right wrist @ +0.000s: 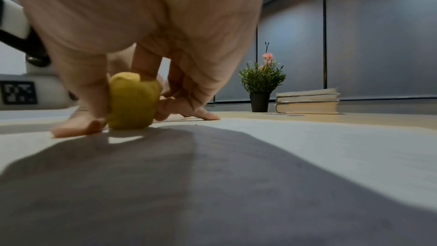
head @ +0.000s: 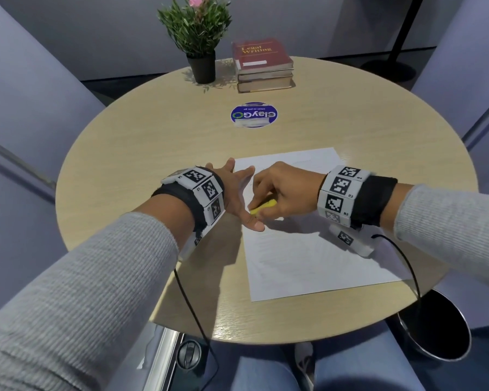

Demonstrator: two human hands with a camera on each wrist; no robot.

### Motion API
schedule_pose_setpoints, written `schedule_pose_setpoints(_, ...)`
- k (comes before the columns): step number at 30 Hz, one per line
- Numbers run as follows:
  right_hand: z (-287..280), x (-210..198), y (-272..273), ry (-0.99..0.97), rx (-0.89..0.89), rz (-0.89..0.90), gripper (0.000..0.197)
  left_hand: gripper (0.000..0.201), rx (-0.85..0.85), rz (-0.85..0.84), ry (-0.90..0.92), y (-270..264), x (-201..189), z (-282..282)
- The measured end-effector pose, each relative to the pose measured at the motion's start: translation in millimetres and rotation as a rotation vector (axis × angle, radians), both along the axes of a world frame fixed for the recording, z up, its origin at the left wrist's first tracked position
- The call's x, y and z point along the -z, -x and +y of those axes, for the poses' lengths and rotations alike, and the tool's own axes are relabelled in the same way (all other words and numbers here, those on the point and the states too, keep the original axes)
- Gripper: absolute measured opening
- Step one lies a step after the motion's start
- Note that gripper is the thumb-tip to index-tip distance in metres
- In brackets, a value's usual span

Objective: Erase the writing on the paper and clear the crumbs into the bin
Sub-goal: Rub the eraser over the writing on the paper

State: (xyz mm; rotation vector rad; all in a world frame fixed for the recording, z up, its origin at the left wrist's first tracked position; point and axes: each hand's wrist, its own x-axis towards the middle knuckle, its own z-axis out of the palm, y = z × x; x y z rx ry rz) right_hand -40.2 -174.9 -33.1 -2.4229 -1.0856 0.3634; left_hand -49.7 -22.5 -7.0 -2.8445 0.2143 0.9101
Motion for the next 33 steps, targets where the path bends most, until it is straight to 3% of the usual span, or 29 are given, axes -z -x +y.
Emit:
schedule_pose_setpoints(5,-8.9,-1.1,-18.2,0.060,0.225,-0.105,0.019,0.124,0.023,-0.007,-0.006,6.1,-6.1,-3.7)
schedule_pose_setpoints(9,-3.2,0.5,-0.4,0.044,0.029,-0.026,0.016,0.127,0.023,-0.006,-0.009,4.6,-5.6,-3.7)
schedule_pose_setpoints(13,-9.4,0.2,-12.8,0.025,0.177,-0.077,0.018,0.136,0.009,0.012,-0.015,1.4,-1.2,-2.7)
schedule_pose_setpoints(17,-3.9,2.7,2.3,0.013,0.021,-0.024,0.014,0.135,0.017,0.004,0.002,1.6,0.2,-1.6)
schedule_pose_setpoints(20,-5.5,1.3,-3.1,-0.006,0.118,-0.036,0.013,0.134,0.023,-0.020,0.001,2.1,-0.2,-2.3)
schedule_pose_setpoints(25,-4.8,3.5,4.0,-0.001,0.012,0.036,0.012,0.139,0.012,-0.010,-0.005,-0.5,3.3,0.2)
schedule_pose_setpoints(29,-10.2,1.4,-9.1,0.015,0.158,-0.060,0.013,0.134,0.017,-0.014,-0.014,2.3,-0.2,-3.2)
schedule_pose_setpoints(33,-3.5,5.5,7.3,0.013,0.011,0.028,0.013,0.137,0.005,-0.010,-0.006,0.1,2.4,-1.5)
